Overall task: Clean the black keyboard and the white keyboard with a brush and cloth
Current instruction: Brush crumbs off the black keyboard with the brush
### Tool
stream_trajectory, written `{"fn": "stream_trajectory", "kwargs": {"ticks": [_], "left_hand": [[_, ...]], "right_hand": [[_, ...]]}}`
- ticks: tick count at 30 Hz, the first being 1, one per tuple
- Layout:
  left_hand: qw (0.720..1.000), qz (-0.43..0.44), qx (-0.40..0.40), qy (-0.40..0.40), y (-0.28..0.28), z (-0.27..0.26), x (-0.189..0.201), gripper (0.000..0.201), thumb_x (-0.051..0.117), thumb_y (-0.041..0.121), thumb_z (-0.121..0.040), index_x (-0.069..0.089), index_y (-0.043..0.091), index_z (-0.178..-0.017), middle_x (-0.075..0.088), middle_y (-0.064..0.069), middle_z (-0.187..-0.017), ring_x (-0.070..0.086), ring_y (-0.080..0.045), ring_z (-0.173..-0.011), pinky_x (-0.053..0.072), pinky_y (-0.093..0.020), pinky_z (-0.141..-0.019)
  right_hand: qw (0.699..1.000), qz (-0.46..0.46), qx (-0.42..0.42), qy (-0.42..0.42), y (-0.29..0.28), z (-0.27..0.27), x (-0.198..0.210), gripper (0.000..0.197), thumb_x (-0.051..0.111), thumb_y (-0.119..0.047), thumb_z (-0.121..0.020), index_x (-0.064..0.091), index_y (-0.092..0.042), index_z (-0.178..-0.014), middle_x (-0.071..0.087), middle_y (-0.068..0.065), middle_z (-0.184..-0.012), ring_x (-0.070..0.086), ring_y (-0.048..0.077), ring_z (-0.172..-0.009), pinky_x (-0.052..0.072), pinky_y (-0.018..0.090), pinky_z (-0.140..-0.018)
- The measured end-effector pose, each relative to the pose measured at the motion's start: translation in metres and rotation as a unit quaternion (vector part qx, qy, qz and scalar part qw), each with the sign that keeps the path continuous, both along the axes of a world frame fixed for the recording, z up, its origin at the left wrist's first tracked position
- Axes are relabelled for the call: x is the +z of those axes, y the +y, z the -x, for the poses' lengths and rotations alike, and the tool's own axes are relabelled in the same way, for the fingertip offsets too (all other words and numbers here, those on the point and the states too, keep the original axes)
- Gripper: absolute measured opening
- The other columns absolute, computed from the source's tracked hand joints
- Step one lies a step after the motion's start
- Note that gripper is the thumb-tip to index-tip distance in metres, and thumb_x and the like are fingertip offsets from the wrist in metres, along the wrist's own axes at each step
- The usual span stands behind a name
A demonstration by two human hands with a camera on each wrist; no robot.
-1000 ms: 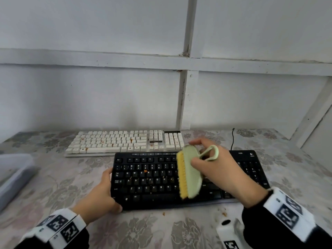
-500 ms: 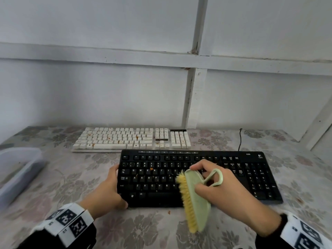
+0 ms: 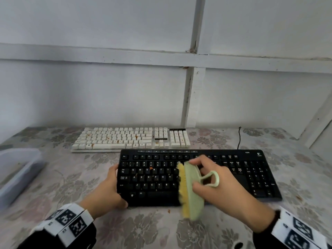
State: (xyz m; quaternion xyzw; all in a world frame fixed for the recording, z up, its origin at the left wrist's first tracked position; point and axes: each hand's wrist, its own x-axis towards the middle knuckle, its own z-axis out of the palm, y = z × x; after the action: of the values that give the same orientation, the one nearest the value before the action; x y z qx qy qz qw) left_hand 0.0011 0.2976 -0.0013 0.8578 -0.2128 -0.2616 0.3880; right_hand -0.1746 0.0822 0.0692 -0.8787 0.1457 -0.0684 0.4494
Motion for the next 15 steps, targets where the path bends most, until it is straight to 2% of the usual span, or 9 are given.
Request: {"fn": "stream_trajectory", "kwargs": {"ticks": [2, 4, 6, 7, 11, 15], "left_hand": [[1.000, -0.002, 0.001, -0.003, 0.000, 0.000, 0.000, 0.106, 0.071, -0.005, -0.063, 0.006, 0.031, -0.139, 0.063, -0.002, -0.100, 0.061, -0.016, -0.087, 0.047, -0.023, -0.066], [1.000, -0.001, 0.003, -0.008, 0.000, 0.002, 0.000, 0.105, 0.070, -0.007, -0.063, 0.007, 0.031, -0.139, 0.063, -0.003, -0.097, 0.062, -0.016, -0.083, 0.045, -0.021, -0.062], [1.000, -0.001, 0.003, -0.009, 0.000, 0.002, 0.000, 0.106, 0.070, -0.007, -0.063, 0.007, 0.031, -0.139, 0.063, -0.003, -0.096, 0.062, -0.017, -0.083, 0.045, -0.021, -0.062], [1.000, -0.001, 0.004, -0.007, 0.000, 0.002, 0.000, 0.107, 0.070, -0.007, -0.063, 0.007, 0.031, -0.139, 0.063, -0.004, -0.096, 0.062, -0.017, -0.083, 0.046, -0.022, -0.063], [1.000, -0.003, 0.002, -0.006, 0.001, 0.003, 0.002, 0.106, 0.069, -0.007, -0.063, 0.006, 0.030, -0.139, 0.062, -0.003, -0.097, 0.062, -0.017, -0.085, 0.046, -0.022, -0.064], [1.000, -0.007, -0.001, -0.002, 0.000, 0.002, 0.003, 0.106, 0.070, -0.006, -0.064, 0.005, 0.031, -0.139, 0.062, -0.001, -0.097, 0.061, -0.014, -0.085, 0.046, -0.022, -0.064]], "right_hand": [[0.999, -0.015, 0.028, 0.040, 0.000, 0.008, 0.002, 0.038, 0.057, -0.009, -0.081, 0.053, -0.040, -0.104, 0.066, 0.013, -0.087, 0.063, 0.036, -0.075, 0.057, 0.042, -0.058], [0.998, -0.031, 0.034, 0.051, -0.002, 0.009, 0.009, 0.039, 0.058, -0.007, -0.079, 0.057, -0.038, -0.103, 0.065, 0.012, -0.084, 0.063, 0.029, -0.064, 0.057, 0.036, -0.053], [0.999, -0.045, 0.008, 0.013, -0.007, 0.004, 0.019, 0.039, 0.059, -0.002, -0.079, 0.061, -0.033, -0.101, 0.064, 0.010, -0.083, 0.061, 0.017, -0.060, 0.054, 0.029, -0.052], [0.999, -0.044, -0.012, -0.017, -0.010, -0.001, 0.024, 0.040, 0.059, 0.000, -0.079, 0.061, -0.032, -0.102, 0.065, 0.008, -0.084, 0.062, 0.015, -0.061, 0.055, 0.027, -0.053], [0.993, -0.033, -0.070, -0.090, -0.020, -0.024, 0.032, 0.041, 0.058, -0.002, -0.082, 0.057, -0.030, -0.111, 0.067, 0.009, -0.092, 0.069, 0.026, -0.074, 0.060, 0.035, -0.058], [0.997, -0.013, -0.052, -0.054, -0.012, -0.025, 0.018, 0.038, 0.057, -0.003, -0.082, 0.056, -0.029, -0.110, 0.065, 0.009, -0.088, 0.066, 0.029, -0.072, 0.058, 0.046, -0.061]]}}
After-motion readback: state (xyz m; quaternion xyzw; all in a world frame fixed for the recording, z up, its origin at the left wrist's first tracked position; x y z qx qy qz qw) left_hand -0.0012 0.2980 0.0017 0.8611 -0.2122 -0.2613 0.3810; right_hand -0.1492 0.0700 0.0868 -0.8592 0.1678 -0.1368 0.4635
